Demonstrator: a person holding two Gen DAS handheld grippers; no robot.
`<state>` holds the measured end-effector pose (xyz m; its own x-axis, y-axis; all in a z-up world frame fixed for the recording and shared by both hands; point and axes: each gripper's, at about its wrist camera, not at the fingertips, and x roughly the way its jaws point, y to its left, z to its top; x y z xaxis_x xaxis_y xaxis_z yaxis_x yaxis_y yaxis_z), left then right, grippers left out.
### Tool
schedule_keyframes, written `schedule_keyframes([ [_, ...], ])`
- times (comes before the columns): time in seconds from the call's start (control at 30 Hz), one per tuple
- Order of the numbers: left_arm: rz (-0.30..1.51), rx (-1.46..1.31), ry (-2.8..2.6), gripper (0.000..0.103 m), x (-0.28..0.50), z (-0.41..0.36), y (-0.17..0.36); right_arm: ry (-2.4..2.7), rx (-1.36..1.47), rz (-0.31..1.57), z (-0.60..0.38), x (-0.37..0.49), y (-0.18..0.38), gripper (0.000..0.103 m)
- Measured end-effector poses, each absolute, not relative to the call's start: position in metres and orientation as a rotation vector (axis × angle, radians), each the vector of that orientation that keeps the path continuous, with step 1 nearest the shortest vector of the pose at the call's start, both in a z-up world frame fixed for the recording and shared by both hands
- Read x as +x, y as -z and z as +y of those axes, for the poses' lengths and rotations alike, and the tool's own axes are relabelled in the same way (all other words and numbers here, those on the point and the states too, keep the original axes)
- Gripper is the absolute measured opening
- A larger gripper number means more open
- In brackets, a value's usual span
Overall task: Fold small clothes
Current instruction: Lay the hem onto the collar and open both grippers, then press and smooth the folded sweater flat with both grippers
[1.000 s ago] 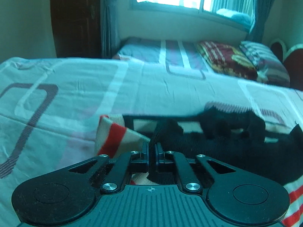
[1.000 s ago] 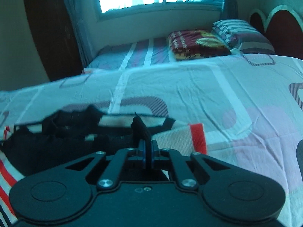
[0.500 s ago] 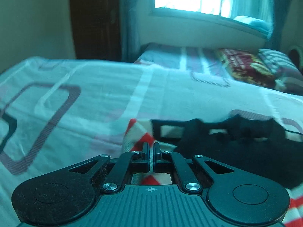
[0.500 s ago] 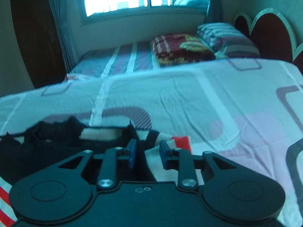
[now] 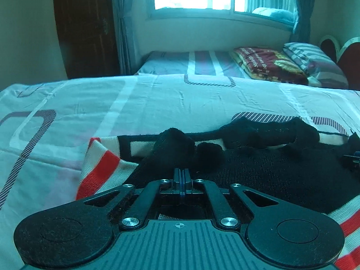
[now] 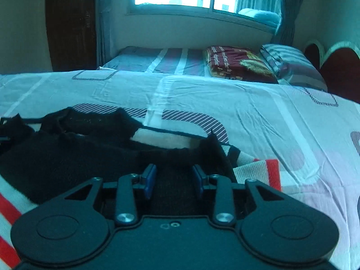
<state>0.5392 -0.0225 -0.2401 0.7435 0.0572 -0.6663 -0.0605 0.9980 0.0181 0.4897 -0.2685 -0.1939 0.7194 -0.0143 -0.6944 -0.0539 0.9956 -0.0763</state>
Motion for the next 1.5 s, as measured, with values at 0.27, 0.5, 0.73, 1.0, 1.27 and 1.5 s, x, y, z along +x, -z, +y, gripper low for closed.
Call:
schedule_keyframes([
  [0.27, 0.706, -0.048, 0.029, 0.002, 0.464, -0.031, 0.216, -0.164, -0.031, 0.733, -0.242, 0.416, 0.160, 0.033],
  [0.5, 0.690, 0.013, -0.001, 0.002, 0.435, -0.028, 0.236, -0.162, -0.170, 0.728, -0.231, 0.387, 0.191, 0.035],
  [0.73, 0.678, 0.015, -0.012, 0.002, 0.407, -0.034, 0.219, -0.182, -0.075, 0.728, -0.222, 0.363, 0.164, 0.037],
  [1.0, 0.718, -0.029, 0.009, 0.003, 0.401, -0.031, 0.210, -0.156, -0.105, 0.738, -0.214, 0.349, 0.163, 0.040],
  [1.27, 0.793, -0.085, 0.069, 0.003, 0.393, -0.016, 0.225, -0.070, -0.132, 0.815, -0.199, 0.324, 0.184, 0.044],
  [1.5, 0.830, -0.127, 0.099, 0.003, 0.382, 0.005, 0.233, -0.044, -0.114, 0.847, -0.189, 0.312, 0.183, 0.055],
])
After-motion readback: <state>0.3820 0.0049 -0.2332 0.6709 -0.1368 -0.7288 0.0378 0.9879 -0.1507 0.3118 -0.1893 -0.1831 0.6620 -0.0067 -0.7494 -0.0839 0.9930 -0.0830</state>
